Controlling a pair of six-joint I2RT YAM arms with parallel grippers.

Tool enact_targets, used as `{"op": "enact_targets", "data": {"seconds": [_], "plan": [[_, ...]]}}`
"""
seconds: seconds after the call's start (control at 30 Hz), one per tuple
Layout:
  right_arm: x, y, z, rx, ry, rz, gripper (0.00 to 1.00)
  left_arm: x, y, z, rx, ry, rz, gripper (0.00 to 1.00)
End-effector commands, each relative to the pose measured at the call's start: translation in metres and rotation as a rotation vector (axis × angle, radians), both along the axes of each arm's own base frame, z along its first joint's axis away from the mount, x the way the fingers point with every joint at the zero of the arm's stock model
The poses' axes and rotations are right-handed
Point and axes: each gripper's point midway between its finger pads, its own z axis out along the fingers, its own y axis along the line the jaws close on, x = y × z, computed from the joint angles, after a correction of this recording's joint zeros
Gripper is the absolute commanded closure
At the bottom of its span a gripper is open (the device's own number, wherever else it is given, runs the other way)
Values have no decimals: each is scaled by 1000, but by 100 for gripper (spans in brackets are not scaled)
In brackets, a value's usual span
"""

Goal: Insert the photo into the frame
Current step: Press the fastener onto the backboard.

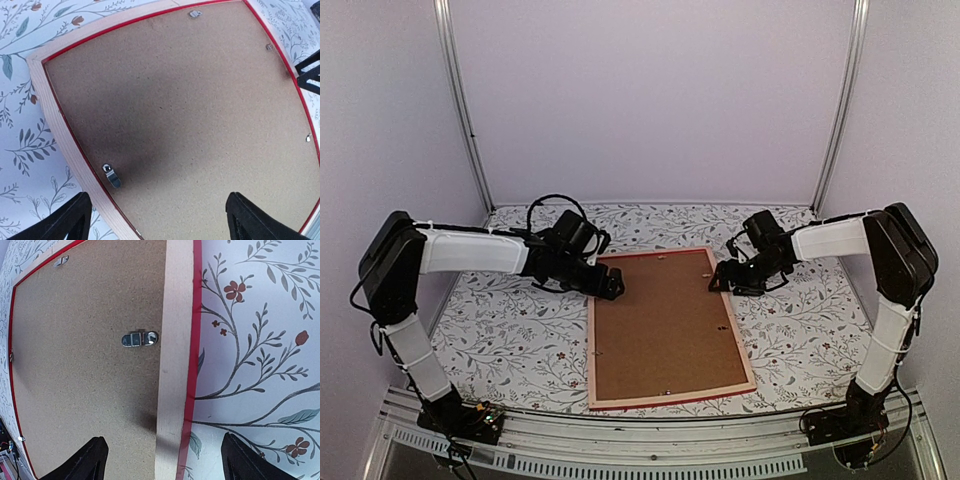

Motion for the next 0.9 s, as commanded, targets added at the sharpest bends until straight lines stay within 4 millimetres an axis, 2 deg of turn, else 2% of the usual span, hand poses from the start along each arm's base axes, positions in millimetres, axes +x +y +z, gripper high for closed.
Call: {"op": "enact_targets", "data": {"seconds": [0.0, 0.27, 0.43, 0.67, 0.87], "plan": [[1, -3, 10, 10, -22, -9, 18, -34, -3, 3, 26, 27, -36, 4], [2, -6, 13, 4, -33, -14, 18, -100, -7, -4, 51, 91, -95, 4], [2, -9, 15, 1, -42, -19, 18, -133, -11, -12, 56, 131, -122, 4], [-1, -10, 12, -3, -36, -17, 18, -158, -17, -33, 84, 177, -145, 4], [-4, -12, 11, -7, -33, -22, 18, -170, -16, -43, 117, 184, -139, 4]]}}
